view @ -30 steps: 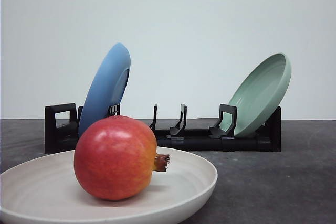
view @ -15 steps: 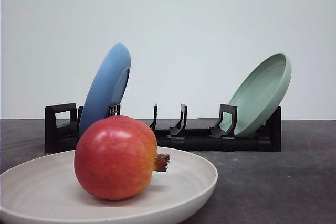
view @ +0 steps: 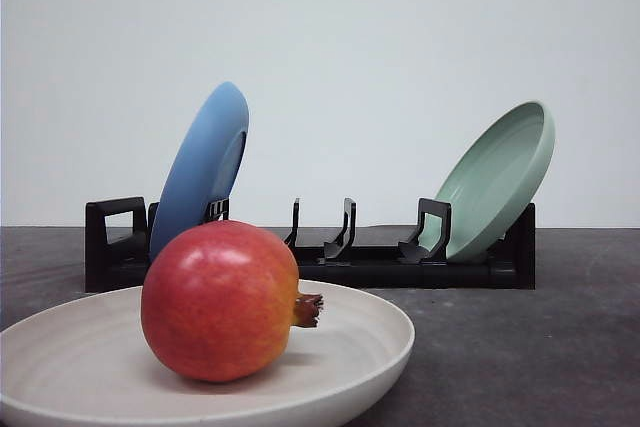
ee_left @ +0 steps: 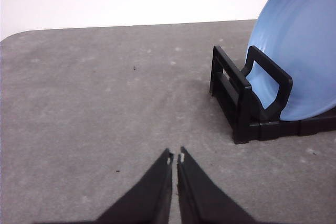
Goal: Place pomegranate in white plate
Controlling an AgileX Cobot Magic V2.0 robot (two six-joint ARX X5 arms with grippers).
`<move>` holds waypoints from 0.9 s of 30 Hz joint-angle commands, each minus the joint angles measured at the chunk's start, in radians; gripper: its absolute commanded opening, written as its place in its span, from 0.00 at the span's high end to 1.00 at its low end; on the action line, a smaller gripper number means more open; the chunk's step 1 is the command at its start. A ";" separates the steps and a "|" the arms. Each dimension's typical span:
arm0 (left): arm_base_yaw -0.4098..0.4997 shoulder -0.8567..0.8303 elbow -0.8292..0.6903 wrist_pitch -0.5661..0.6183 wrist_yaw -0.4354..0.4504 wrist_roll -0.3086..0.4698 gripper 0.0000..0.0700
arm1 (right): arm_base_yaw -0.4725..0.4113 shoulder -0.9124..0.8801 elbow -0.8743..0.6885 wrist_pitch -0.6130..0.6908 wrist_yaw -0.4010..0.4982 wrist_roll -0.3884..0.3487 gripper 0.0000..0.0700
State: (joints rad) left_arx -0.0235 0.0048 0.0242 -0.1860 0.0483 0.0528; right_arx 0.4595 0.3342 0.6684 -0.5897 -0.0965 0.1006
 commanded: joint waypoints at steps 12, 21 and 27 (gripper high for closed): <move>0.002 -0.002 -0.012 0.000 -0.004 0.008 1.00 | -0.321 -0.220 -0.451 0.424 0.131 -0.195 1.00; 0.002 -0.002 -0.012 0.000 -0.004 0.008 1.00 | -0.388 -0.290 -0.573 0.431 0.131 -0.190 1.00; 0.002 -0.002 -0.012 0.000 -0.003 0.008 1.00 | -0.433 -0.302 -0.617 0.427 0.131 -0.177 1.00</move>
State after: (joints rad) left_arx -0.0235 0.0048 0.0242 -0.1860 0.0483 0.0525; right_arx 0.0297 0.0367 0.0573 -0.1711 0.0307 -0.0814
